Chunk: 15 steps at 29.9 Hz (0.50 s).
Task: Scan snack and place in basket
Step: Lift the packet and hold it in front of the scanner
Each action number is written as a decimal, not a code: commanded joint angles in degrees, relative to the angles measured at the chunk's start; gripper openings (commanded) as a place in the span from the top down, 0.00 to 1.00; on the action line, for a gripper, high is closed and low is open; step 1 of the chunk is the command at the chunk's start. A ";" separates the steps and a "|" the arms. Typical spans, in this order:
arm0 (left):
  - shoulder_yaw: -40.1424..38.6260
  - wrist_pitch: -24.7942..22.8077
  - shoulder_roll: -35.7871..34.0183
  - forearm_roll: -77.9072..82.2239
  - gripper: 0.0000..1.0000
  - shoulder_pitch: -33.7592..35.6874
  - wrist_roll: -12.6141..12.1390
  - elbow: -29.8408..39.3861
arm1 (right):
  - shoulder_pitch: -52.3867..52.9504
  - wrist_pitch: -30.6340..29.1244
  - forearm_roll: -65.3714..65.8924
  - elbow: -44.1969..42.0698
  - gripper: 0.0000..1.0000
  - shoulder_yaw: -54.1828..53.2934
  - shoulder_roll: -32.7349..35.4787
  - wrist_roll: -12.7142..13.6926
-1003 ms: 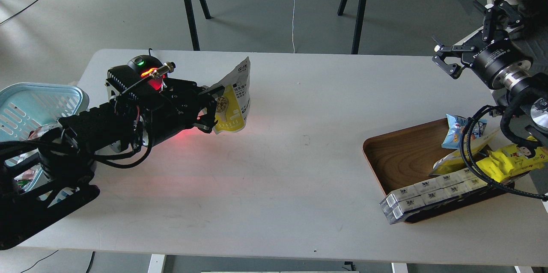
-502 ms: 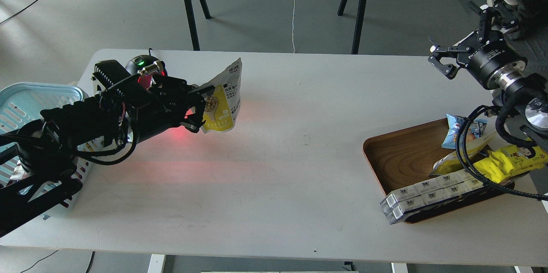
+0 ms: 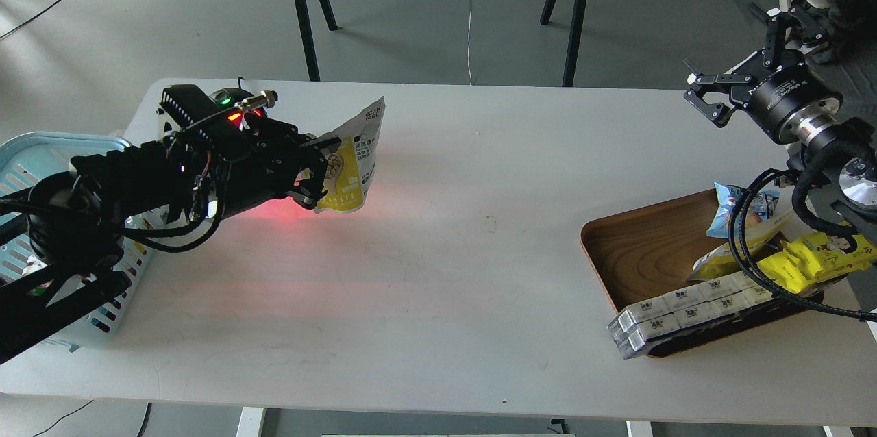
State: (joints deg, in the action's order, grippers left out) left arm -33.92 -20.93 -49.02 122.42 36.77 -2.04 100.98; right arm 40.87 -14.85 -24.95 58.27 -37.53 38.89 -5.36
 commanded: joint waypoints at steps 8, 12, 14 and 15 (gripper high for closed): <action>-0.62 -3.95 2.61 -0.08 0.99 0.76 -2.01 -0.08 | -0.09 0.43 1.66 0.00 0.02 -0.08 -0.84 0.00; -1.14 -3.33 4.19 -0.51 0.99 0.67 -3.23 -0.08 | 0.00 0.35 1.66 0.00 0.02 -0.17 -0.92 0.00; -2.20 -3.16 4.81 -1.65 0.99 0.58 -3.76 -0.08 | 0.00 0.43 1.66 0.00 0.02 -0.17 -0.92 0.00; -2.46 -3.16 4.90 -2.09 0.99 0.50 -3.76 -0.08 | 0.00 0.43 1.66 0.00 0.02 -0.17 -0.92 0.00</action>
State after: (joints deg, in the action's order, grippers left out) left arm -35.45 -24.28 -44.75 121.55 37.48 -5.33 100.90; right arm 40.82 -14.42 -23.29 58.27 -37.69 37.97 -5.36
